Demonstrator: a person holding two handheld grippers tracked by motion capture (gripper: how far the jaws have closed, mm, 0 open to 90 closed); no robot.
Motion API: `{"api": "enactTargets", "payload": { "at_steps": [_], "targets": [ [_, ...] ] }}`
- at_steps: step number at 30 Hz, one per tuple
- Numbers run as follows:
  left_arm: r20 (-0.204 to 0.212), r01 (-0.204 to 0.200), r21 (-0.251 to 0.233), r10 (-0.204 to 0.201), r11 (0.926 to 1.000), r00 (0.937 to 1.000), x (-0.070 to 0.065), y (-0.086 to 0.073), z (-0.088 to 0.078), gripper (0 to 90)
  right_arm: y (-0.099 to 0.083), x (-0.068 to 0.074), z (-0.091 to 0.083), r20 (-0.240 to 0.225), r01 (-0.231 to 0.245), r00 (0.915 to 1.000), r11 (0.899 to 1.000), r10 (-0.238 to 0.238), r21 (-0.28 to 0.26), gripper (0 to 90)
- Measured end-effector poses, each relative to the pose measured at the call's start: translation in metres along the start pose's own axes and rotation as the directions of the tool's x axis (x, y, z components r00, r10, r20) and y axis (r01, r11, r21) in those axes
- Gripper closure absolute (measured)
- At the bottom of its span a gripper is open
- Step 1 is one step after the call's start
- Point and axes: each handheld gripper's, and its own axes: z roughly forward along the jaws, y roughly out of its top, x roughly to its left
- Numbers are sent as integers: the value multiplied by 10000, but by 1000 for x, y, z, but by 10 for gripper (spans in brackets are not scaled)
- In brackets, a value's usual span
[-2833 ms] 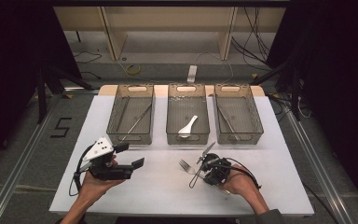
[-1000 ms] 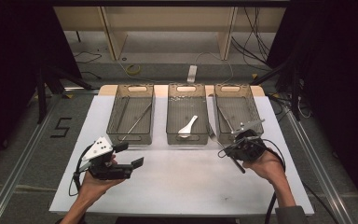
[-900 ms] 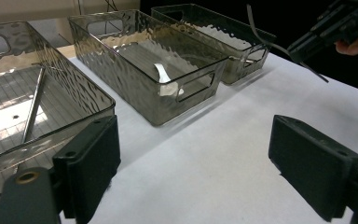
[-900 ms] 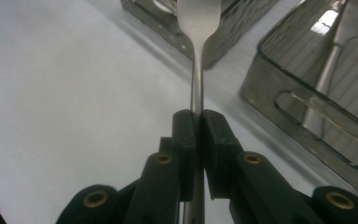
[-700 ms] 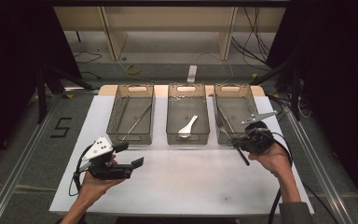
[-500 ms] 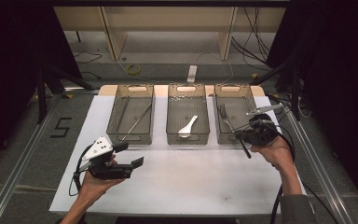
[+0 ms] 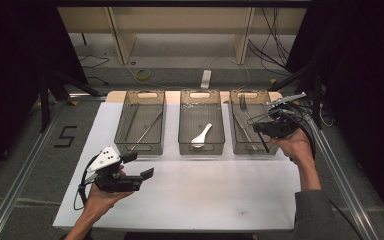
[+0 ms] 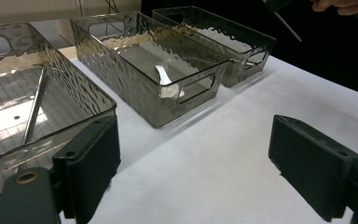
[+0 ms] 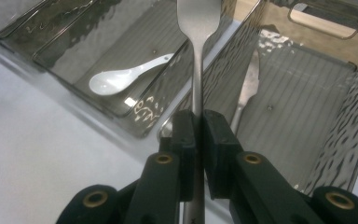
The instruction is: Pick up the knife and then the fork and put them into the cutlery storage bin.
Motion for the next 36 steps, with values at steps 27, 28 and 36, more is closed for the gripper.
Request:
{"api": "enactTargets", "payload": {
  "at_steps": [27, 28, 36],
  "targets": [
    [35, 10, -26, -10, 10000, 10000, 0, 0, 0, 158, 36, -21, 27, 725, -1096, 9910, 9929, 1128, -459, 845],
    [33, 13, -20, -13, 10000, 10000, 0, 0, 0, 158, 36, -22, 29, 757, -1127, 9904, 9925, 1161, -474, 845],
    [48, 13, -25, -13, 10000, 10000, 0, 0, 0, 158, 35, -28, 40, 1108, -1342, 9841, 9899, 1385, -461, 845]
  ]
}}
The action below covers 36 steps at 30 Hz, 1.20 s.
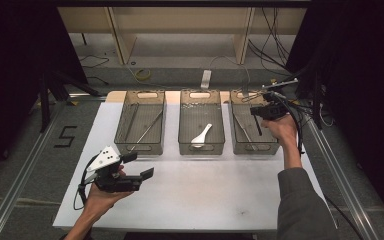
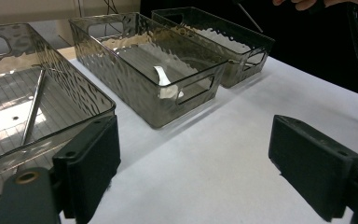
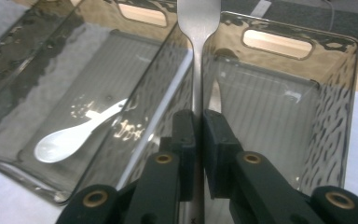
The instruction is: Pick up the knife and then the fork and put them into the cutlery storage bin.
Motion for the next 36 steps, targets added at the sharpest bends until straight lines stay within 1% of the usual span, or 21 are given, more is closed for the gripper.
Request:
{"api": "enactTargets", "payload": {
  "at_steps": [3, 8, 11, 14, 20, 27, 28, 31, 33, 36],
  "targets": [
    [13, 15, -18, -15, 10000, 10000, 0, 0, 0, 158, 0, -2, 3, 54, -122, 9999, 9999, 122, -21, 845],
    [24, -25, 19, 25, 10000, 10000, 0, 0, 0, 158, -2, -5, 10, 248, -229, 9994, 9997, 227, 93, 845],
    [20, 17, -17, -17, 10000, 10000, 0, 0, 0, 158, -5, -7, 13, 411, -230, 9989, 9996, 222, 182, 845],
    [34, -34, 11, 34, 10000, 10000, 0, 0, 0, 158, -8, -9, 17, 465, -331, 9984, 9994, 326, 98, 845],
    [27, -21, 21, 21, 10000, 10000, -1, 0, 0, 158, -15, -15, 22, 696, -517, 9963, 9983, 498, 263, 844],
    [27, -50, 22, 50, 10000, 10000, -1, 0, 0, 158, -20, -15, 25, 738, -501, 9961, 9983, 479, 286, 844],
    [24, -50, 20, 50, 10000, 10000, -1, 0, 0, 158, -20, -15, 25, 730, -414, 9966, 9988, 393, 279, 844],
    [23, -47, 22, 47, 10000, 10000, -1, 0, 0, 158, -21, -14, 27, 711, -444, 9966, 9985, 421, 310, 844],
    [31, -51, 22, 51, 10000, 10000, -1, 0, 0, 158, -21, -13, 29, 744, -366, 9967, 9987, 339, 357, 844],
    [21, -50, 18, 50, 10000, 10000, -1, 0, 0, 158, -22, -12, 31, 668, -345, 9972, 9988, 322, 338, 844]
  ]
}}
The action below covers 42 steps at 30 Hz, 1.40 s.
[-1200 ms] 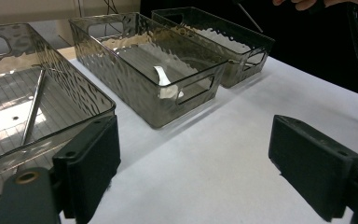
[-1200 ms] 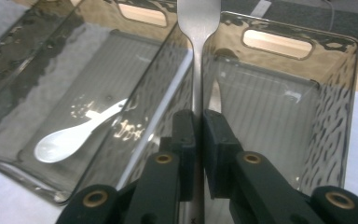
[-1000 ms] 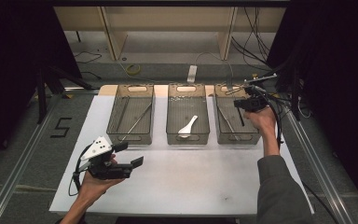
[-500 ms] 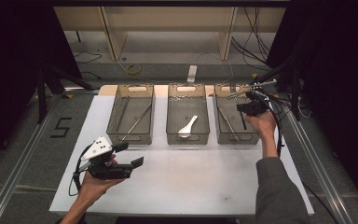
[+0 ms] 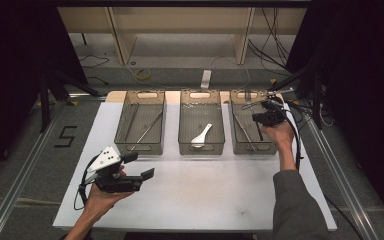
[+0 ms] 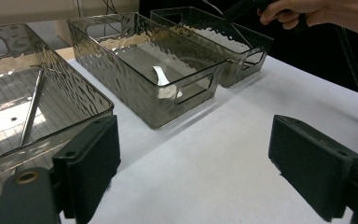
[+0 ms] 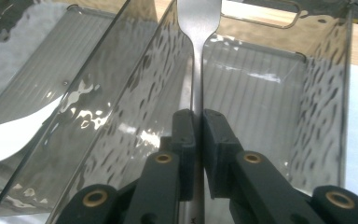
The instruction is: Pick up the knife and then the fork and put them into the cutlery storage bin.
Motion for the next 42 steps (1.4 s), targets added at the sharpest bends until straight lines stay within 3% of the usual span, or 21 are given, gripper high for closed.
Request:
{"api": "enactTargets", "payload": {
  "at_steps": [21, 24, 42],
  "targets": [
    [5, 15, -3, -15, 10000, 10000, 0, 0, 0, 158, -6, 10, 19, -186, 212, 9996, 9979, -201, 620, 838],
    [-4, 11, -4, -11, 10000, 10000, 0, 0, 0, 158, -6, 11, 22, -106, 18, 9999, 9954, -8, 953, 761],
    [-3, 19, 1, -19, 10000, 10000, 0, 0, 0, 158, -4, 10, 6, -583, -355, 9976, 9990, 371, 272, 616]
  ]
}}
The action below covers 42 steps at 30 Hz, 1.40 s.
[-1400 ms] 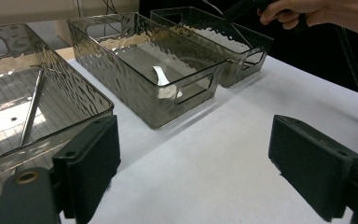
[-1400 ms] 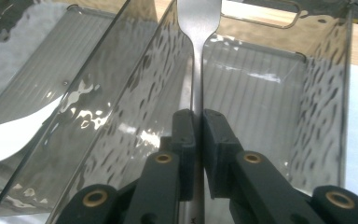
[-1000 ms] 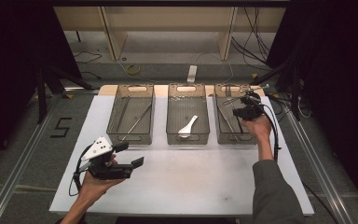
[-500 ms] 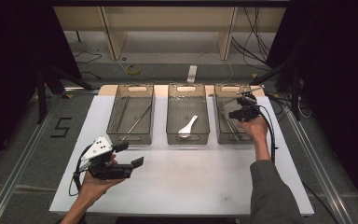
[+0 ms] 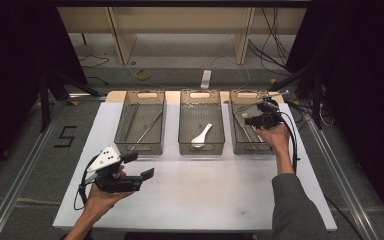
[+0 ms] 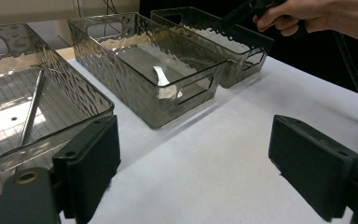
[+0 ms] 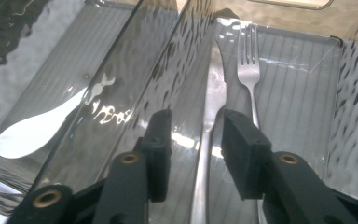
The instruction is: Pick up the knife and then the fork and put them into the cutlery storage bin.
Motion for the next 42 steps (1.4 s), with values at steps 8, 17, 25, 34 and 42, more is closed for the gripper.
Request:
{"api": "enactTargets", "payload": {
  "at_steps": [8, 17, 25, 34, 42],
  "targets": [
    [5, 23, -2, -23, 10000, 10000, 0, 0, 0, 158, -1, 1, -6, -122, -52, 9999, 9998, 50, -181, 521],
    [1, 15, 16, -15, 10000, 10000, -1, 0, 1, 157, -3, 4, -13, -316, -72, 9995, 9991, 59, -417, 433],
    [12, 51, -4, -51, 10000, 10000, -1, 0, 1, 158, -7, 9, -15, -594, -53, 9982, 9981, 17, -617, 349],
    [39, 70, 4, -70, 10000, 10000, 0, 0, 1, 157, -15, 23, -22, -1104, -30, 9938, 9923, -108, -1238, 282],
    [47, 84, 18, -84, 10000, 10000, 0, 0, 1, 157, -26, 31, -32, -1357, 123, 9901, 9867, -346, -1622, 253]
  ]
}}
